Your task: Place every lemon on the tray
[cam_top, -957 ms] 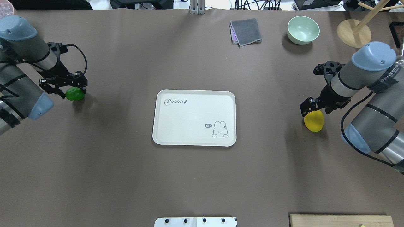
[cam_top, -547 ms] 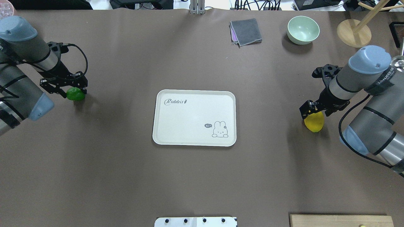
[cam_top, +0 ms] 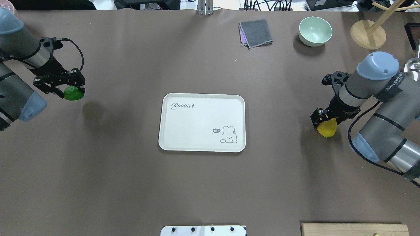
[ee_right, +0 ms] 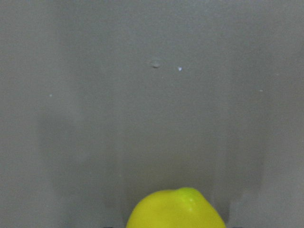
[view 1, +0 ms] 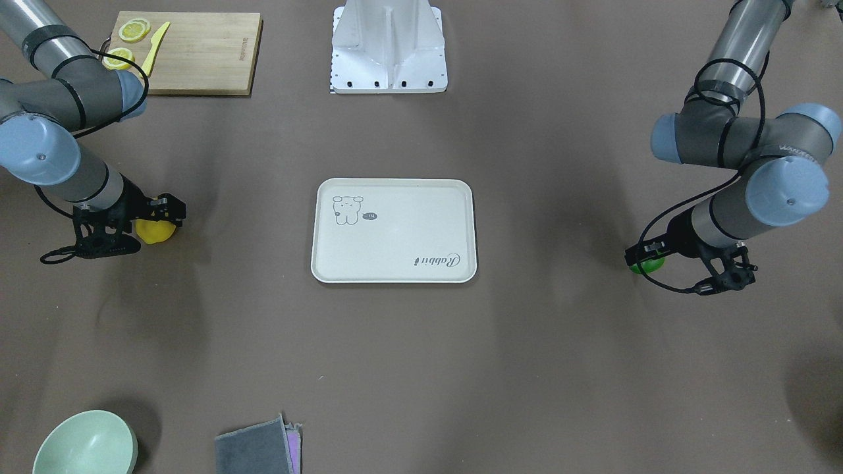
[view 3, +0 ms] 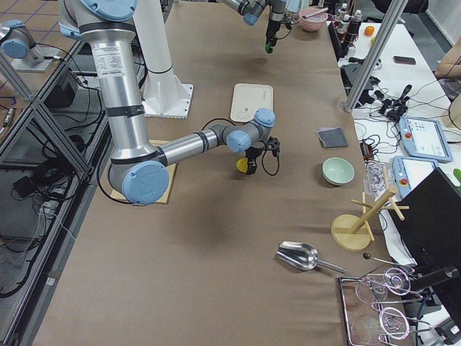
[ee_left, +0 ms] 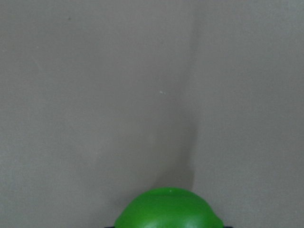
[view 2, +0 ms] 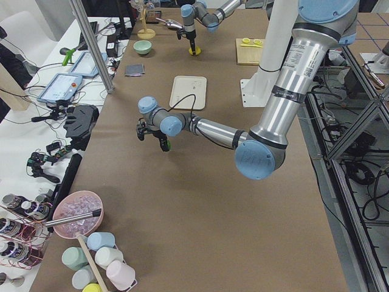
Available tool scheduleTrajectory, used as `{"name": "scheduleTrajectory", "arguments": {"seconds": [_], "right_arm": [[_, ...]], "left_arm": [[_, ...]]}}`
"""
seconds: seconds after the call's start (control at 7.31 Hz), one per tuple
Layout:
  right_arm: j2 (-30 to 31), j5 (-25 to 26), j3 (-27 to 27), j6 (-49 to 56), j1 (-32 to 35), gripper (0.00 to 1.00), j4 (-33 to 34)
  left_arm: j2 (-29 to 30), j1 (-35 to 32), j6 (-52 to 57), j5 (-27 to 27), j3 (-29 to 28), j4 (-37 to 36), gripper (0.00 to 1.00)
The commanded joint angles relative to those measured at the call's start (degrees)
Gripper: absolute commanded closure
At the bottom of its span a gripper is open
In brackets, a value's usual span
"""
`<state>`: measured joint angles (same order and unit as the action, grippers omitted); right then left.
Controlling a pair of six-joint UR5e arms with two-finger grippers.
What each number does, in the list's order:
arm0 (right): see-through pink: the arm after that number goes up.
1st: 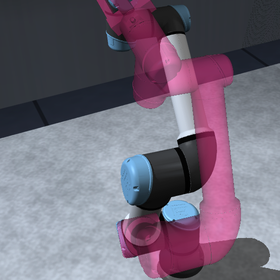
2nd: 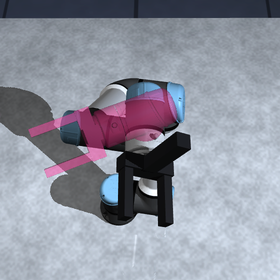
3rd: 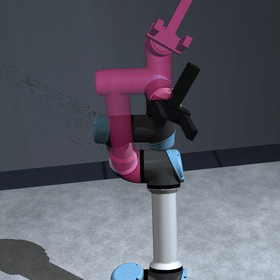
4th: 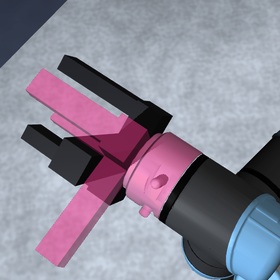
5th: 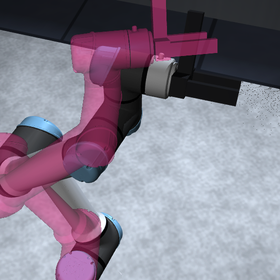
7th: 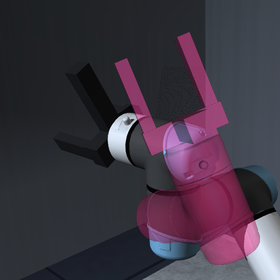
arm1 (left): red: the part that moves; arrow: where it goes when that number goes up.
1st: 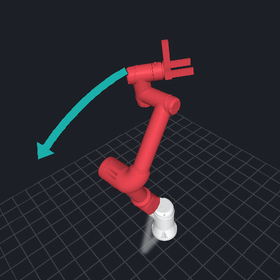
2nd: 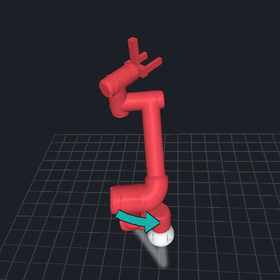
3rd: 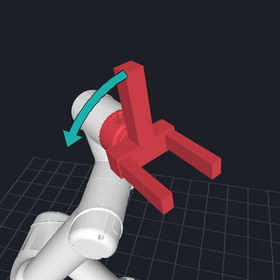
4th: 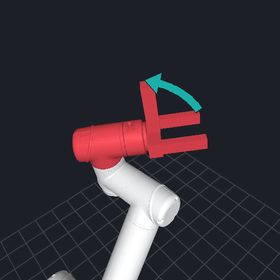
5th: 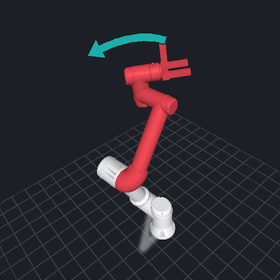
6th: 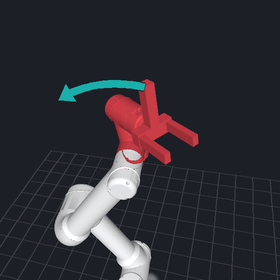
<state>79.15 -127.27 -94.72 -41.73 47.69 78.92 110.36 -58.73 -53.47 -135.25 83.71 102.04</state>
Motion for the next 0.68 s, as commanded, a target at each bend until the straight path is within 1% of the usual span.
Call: {"name": "scheduleTrajectory", "arguments": {"seconds": [0.0, 0.14, 0.27, 0.41, 0.55], "right_arm": [[-0.05, -2.44, -0.55, -0.11, 0.21, 0.93, 0.01], [-0.05, -2.89, -1.6, -0.11, 0.73, 0.98, 0.01], [-0.05, -2.8, -2.56, -0.11, 0.74, 0.99, 0.01], [-0.14, -2.46, -5.27, -0.11, 0.74, 0.98, 0.01], [-1.53, -1.93, -8.08, -0.02, 0.56, 0.96, -0.08]], "left_arm": [[-0.06, -2.52, 3.43, -0.89, 6.86, -9.25, 1.0], [-0.75, -3.32, 8.07, -0.63, 10.82, -14.53, 1.0], [-3.37, -4.02, 9.16, -0.63, 14.69, -15.89, 1.0], [-3.4, -4.64, 9.26, -0.63, 17.33, -19.3, 1.0], [-2.35, -4.73, 9.61, -0.54, 20.06, -25.34, 1.0]]}}
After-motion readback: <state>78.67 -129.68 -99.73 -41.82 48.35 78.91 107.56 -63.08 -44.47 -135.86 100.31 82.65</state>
